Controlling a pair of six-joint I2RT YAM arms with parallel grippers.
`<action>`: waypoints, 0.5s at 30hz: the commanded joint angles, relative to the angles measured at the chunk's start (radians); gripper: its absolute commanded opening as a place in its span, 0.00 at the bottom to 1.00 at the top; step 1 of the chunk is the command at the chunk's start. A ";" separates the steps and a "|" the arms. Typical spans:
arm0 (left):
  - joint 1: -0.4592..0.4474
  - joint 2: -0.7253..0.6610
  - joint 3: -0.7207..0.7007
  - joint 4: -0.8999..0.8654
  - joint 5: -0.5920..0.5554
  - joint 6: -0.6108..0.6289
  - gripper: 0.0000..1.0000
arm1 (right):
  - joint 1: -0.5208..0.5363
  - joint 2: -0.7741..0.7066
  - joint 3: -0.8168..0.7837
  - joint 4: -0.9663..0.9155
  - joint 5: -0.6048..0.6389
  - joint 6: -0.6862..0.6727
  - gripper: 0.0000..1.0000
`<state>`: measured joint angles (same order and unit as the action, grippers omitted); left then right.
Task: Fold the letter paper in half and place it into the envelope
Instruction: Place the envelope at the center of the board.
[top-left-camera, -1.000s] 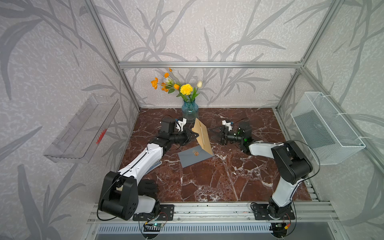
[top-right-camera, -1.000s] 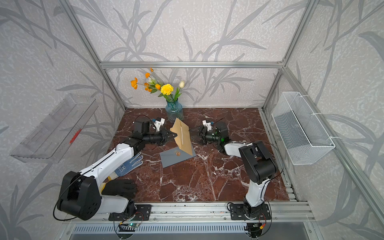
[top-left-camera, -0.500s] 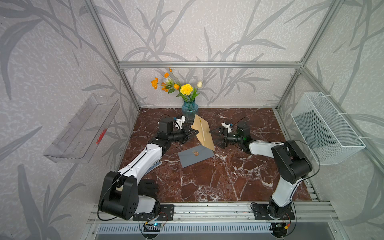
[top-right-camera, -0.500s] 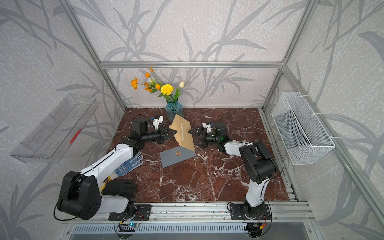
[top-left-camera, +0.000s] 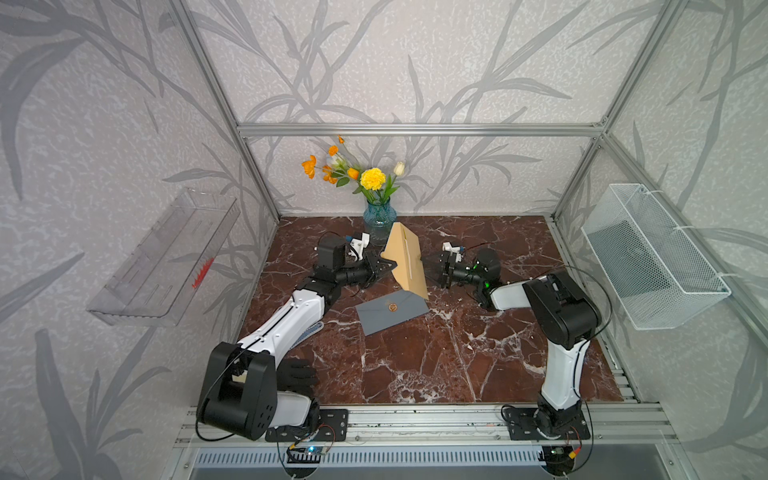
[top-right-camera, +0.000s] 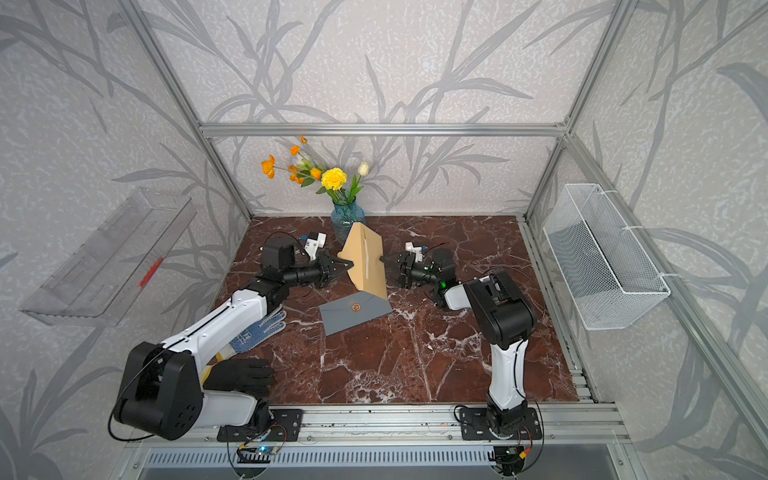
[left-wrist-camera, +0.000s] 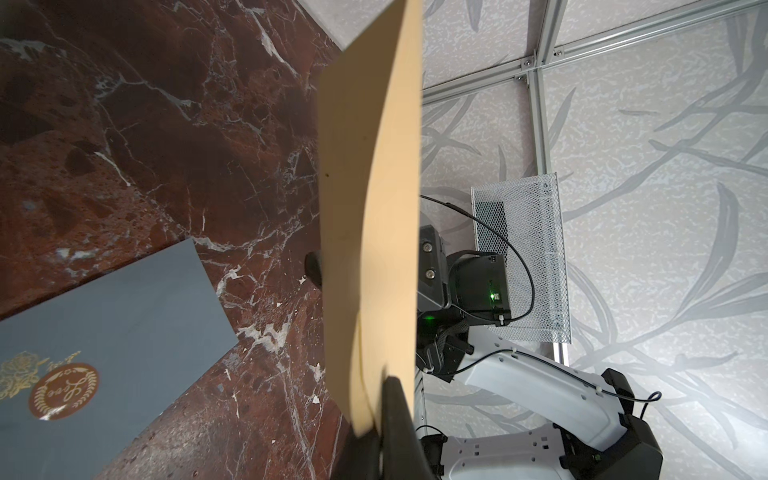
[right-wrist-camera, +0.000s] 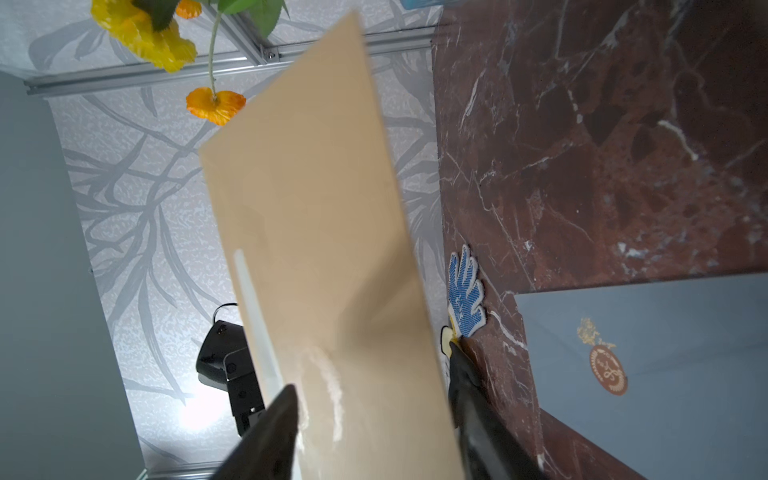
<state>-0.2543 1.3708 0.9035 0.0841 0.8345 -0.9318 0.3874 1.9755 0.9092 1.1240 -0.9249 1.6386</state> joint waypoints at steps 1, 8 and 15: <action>-0.002 0.017 0.039 -0.148 -0.018 0.115 0.00 | 0.005 -0.102 0.009 -0.120 -0.056 -0.115 0.41; -0.002 0.030 0.075 -0.303 -0.081 0.215 0.00 | 0.005 -0.215 0.075 -0.498 -0.088 -0.346 0.31; -0.003 0.037 0.094 -0.391 -0.128 0.266 0.00 | 0.005 -0.251 0.132 -0.649 -0.095 -0.441 0.20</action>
<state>-0.2546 1.4063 0.9627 -0.2417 0.7372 -0.7193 0.3908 1.7603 1.0142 0.5705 -0.9966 1.2758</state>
